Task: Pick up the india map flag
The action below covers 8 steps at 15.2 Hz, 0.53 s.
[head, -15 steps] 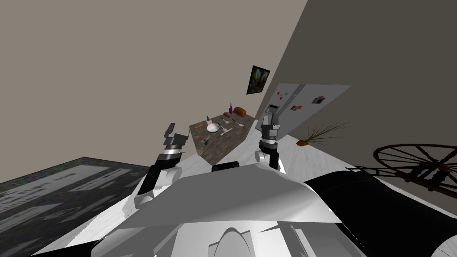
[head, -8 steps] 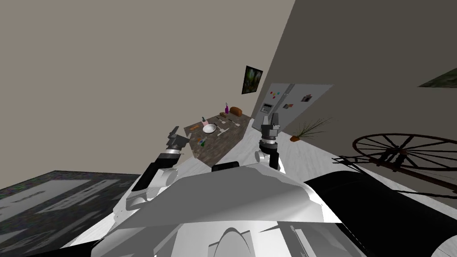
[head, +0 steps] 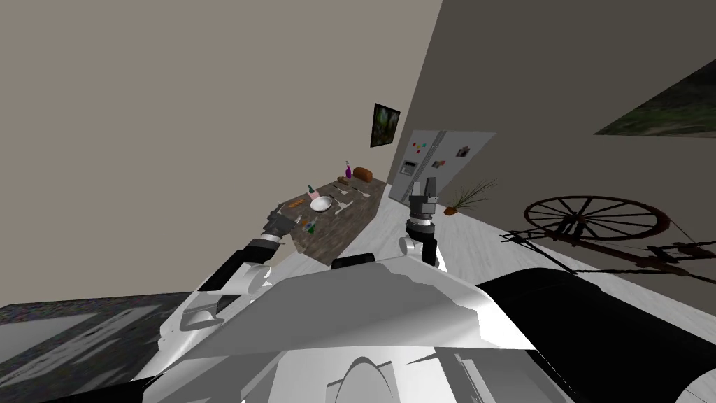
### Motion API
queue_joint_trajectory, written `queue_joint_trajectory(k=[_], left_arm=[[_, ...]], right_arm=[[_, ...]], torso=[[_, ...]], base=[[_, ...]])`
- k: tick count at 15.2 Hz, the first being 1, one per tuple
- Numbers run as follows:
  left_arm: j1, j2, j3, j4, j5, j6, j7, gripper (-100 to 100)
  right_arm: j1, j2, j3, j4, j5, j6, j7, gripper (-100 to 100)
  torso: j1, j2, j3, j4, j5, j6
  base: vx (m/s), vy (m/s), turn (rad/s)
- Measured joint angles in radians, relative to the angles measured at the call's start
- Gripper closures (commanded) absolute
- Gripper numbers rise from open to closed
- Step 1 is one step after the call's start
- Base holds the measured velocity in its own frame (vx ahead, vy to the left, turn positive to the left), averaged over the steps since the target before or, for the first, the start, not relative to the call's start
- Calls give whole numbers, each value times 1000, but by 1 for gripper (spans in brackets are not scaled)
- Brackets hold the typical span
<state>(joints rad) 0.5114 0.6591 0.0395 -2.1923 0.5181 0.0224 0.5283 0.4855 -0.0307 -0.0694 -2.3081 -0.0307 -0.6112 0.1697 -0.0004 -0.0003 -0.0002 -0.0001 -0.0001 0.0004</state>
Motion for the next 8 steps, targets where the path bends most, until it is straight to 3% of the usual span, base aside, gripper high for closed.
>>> queue_joint_trajectory(k=[8], left_arm=[[8,132,13,56,138,142,155,-100]], right_arm=[[0,0,0,0,0,0,0,0]], torso=[[0,0,0,0,0,0]], base=[[8,-9,-144]])
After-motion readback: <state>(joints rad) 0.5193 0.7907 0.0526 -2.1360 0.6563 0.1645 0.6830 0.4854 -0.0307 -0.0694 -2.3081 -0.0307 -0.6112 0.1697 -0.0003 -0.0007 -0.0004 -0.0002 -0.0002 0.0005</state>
